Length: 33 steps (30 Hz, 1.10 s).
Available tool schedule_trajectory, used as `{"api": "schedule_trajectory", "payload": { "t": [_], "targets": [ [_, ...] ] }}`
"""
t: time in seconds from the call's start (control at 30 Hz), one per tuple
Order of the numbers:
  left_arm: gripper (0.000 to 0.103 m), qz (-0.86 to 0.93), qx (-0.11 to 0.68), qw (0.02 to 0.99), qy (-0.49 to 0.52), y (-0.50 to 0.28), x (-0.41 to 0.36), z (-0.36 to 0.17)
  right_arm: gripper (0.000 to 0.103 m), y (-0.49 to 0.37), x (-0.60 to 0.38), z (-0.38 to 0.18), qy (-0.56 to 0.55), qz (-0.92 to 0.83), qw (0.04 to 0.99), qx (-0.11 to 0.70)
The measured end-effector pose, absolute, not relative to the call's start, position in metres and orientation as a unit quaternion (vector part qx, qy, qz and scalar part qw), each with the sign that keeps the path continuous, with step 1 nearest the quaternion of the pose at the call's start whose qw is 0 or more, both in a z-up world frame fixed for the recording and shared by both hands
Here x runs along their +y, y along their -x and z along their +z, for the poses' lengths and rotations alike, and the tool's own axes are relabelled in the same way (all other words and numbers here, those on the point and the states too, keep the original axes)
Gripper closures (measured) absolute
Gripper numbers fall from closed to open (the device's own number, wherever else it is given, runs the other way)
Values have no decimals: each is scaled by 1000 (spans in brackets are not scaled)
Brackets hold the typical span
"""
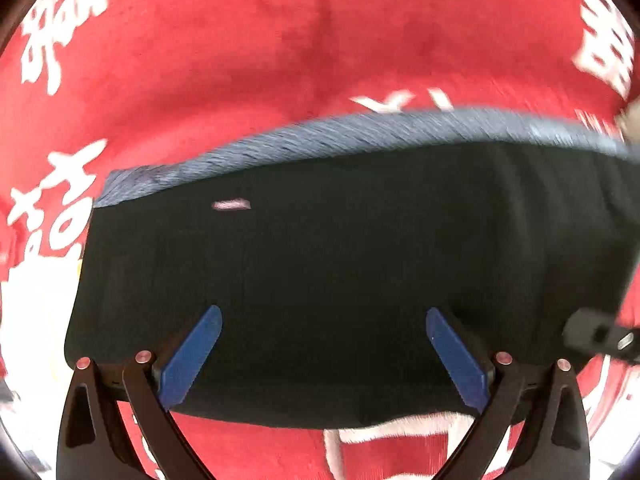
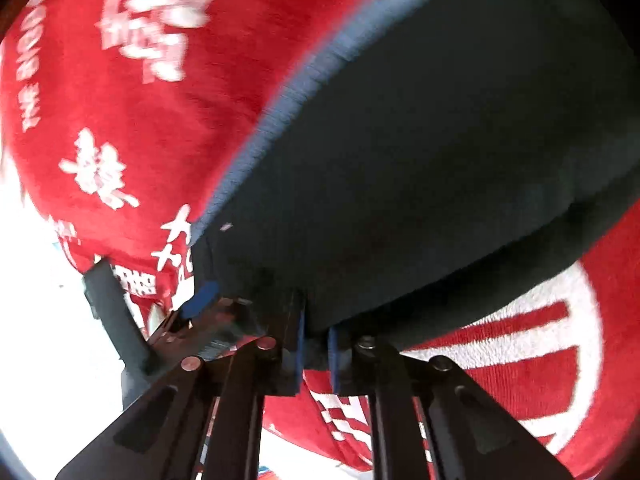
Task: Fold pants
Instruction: 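Open both grippers and regrasp the waistband edge of the folded trousers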
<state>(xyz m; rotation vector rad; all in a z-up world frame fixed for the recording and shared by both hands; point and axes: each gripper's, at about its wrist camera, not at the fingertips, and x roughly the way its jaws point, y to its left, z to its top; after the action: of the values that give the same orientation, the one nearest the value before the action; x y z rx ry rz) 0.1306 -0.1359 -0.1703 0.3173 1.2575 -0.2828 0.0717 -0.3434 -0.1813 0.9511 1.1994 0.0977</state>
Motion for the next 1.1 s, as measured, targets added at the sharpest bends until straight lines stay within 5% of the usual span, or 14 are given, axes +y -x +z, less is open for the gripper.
{"api": "schedule_trajectory", "payload": {
  "t": [0.3, 0.43, 0.67, 0.8, 0.97, 1.1],
  "targets": [
    [0, -132, 589, 779, -169, -104, -133, -190, 94, -46, -343, -205, -409, 20, 712, 570],
    [0, -124, 588, 782, -167, -104, -133, -172, 79, -29, -363, -194, -408, 15, 693, 594],
    [0, -150, 566, 800, -132, -103, -167, -141, 79, -17, -418, -121, -236, -53, 784, 571],
    [0, -146, 569, 795, -152, -113, -206, -160, 79, -48, -443, -124, -157, -74, 794, 583],
    [0, -144, 587, 789, -109, -126, -201, -178, 101, -52, -479, -148, -125, -75, 799, 584],
    [0, -103, 575, 805, -107, -141, -176, -154, 98, -36, -537, -128, -201, -160, 781, 570]
  ]
}}
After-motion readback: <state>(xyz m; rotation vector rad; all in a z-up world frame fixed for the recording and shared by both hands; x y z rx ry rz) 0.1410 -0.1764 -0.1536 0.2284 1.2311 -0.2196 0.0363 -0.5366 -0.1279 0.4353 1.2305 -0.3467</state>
